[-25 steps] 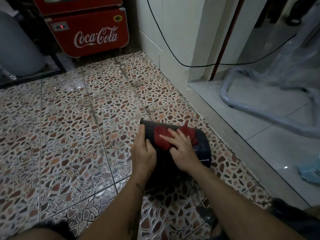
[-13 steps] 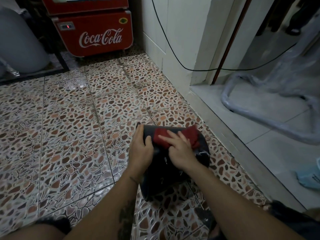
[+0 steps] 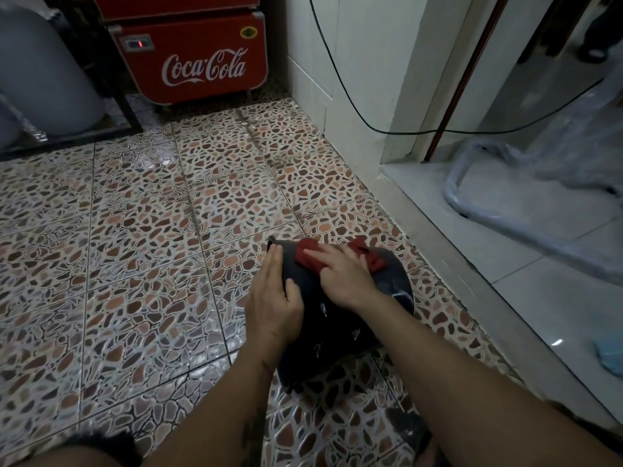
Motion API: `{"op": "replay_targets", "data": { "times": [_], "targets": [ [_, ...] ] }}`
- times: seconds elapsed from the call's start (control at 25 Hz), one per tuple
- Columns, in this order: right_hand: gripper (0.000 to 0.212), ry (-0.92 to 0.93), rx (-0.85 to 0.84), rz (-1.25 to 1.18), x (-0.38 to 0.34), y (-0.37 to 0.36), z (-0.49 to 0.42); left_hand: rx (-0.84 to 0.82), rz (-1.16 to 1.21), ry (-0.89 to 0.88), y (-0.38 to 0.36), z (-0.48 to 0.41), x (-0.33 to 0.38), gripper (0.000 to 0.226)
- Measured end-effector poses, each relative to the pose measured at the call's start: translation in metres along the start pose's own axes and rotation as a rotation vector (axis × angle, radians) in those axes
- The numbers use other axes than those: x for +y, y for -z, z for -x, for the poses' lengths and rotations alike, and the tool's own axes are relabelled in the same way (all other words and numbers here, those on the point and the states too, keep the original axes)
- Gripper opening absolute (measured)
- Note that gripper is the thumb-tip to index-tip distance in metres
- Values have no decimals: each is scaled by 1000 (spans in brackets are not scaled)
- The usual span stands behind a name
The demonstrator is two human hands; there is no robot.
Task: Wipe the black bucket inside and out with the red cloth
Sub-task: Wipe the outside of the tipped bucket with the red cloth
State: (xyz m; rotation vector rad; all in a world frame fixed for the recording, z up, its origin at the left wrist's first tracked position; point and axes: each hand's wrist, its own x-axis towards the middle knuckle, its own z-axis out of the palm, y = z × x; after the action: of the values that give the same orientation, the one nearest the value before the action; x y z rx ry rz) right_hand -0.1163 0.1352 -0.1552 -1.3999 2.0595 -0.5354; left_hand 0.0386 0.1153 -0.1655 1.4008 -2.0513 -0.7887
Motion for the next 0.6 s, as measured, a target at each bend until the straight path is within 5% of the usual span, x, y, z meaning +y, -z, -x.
{"op": "replay_targets", "data": {
  "times": [0.16,0.44,0.6],
  "targets": [
    [64,115,187,-135,27,-5,27,4,37,49,1,-7,3,66],
    [61,-242,117,108,13,13,-25,-25,57,41,3,-13,4,66],
    [64,23,117,-3,-10,-13,-28,-9,141,117,1,-22,3,67]
  ]
}}
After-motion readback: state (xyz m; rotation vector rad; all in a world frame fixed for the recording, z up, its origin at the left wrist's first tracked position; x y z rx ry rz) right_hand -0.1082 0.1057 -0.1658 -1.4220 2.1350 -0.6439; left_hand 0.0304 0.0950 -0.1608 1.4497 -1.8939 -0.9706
